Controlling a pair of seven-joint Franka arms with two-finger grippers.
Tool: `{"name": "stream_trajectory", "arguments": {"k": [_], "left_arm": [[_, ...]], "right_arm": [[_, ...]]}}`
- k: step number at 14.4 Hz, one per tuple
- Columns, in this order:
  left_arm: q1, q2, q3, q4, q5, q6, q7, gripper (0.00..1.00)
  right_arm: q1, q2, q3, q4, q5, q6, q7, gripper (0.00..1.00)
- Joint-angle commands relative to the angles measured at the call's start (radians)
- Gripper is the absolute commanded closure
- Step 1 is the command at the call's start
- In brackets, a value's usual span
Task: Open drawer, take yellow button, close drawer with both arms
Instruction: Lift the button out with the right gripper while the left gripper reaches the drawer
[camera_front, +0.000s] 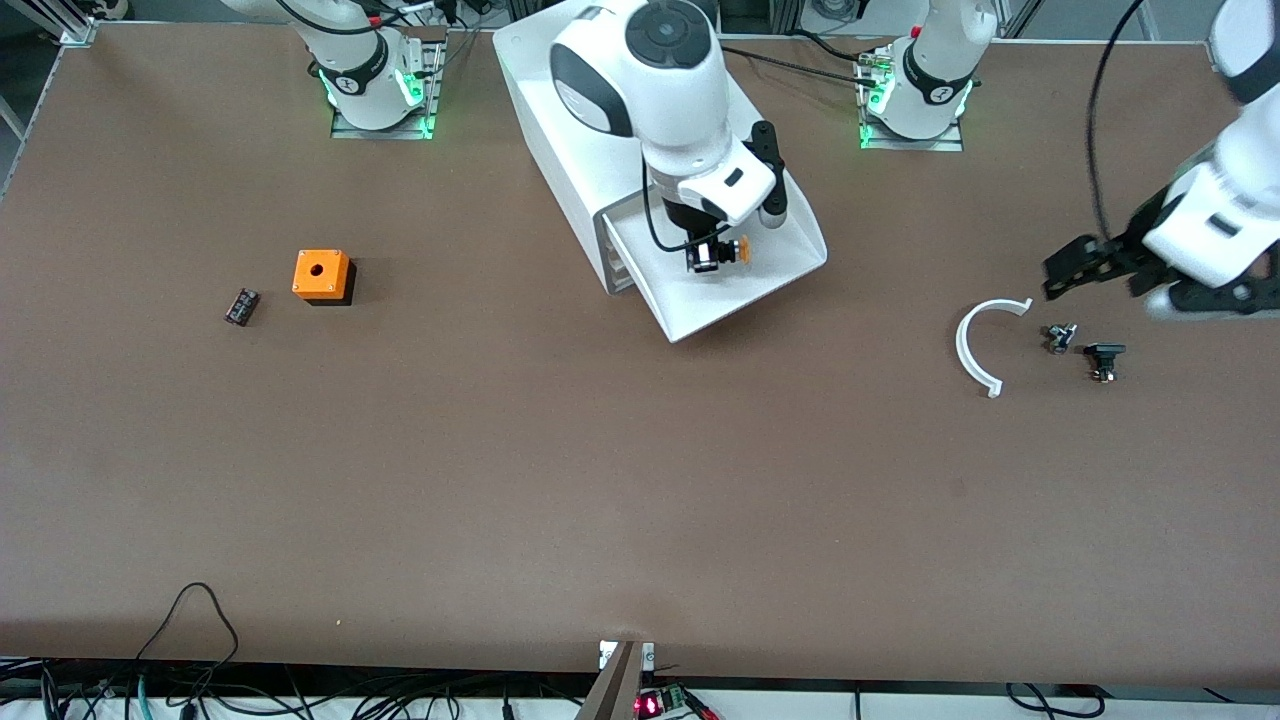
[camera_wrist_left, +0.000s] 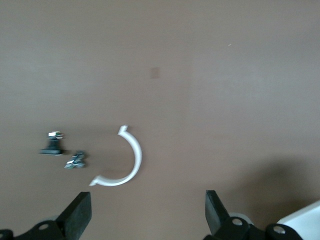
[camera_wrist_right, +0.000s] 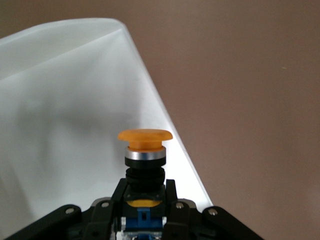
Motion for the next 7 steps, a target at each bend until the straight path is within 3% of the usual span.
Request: {"name": "stream_trajectory", "arguments": {"k": [1, 4, 7], "left_arm": [[-0.035, 0.090, -0.064, -0.016, -0.016, 0.105, -0.184, 0.00], [-0.145, 0.150, -0.086, -0.125, -0.015, 0.321, -0.445, 0.00], [-0.222, 0.173, -0.087, -0.225, -0.015, 0.481, -0.599, 0.00]], "right_arm": [[-0.063, -0.088, 0.005, -0.021, -0.010, -0.015, 0.115, 0.83], [-0.167, -0.173, 0.003, -0.107, -0.010, 0.000, 0.247, 0.83], [-0.267, -0.193, 0.001, -0.167, -0.010, 0.030, 0.492, 0.83]]}}
